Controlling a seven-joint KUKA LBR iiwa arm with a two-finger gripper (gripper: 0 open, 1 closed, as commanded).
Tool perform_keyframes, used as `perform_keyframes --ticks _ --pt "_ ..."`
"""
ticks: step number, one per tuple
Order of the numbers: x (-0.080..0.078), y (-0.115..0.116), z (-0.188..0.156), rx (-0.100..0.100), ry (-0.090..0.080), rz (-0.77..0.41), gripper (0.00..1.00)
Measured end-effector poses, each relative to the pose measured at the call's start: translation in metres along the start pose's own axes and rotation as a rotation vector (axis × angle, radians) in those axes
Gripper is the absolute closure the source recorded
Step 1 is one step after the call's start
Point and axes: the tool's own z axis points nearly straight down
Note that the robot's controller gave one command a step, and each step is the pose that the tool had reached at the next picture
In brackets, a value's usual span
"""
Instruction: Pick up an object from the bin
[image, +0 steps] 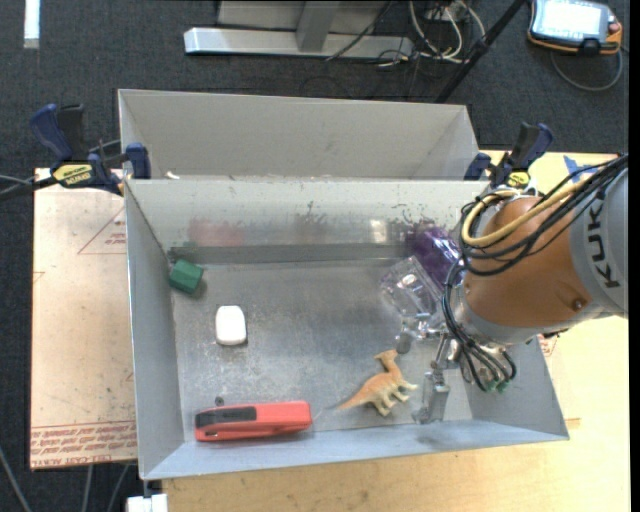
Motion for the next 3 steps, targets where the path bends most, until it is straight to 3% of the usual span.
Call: perform_keyframes --ticks 1,2,3 --pt "0.000 0.000 0.000 0.000 0.000 0.000 0.00" --pt "-0.001 0.003 0.052 0.000 -0.008 0.018 0.00" --pt "-0.008 0.009 0.078 -0.001 -0.008 0.044 0.00"
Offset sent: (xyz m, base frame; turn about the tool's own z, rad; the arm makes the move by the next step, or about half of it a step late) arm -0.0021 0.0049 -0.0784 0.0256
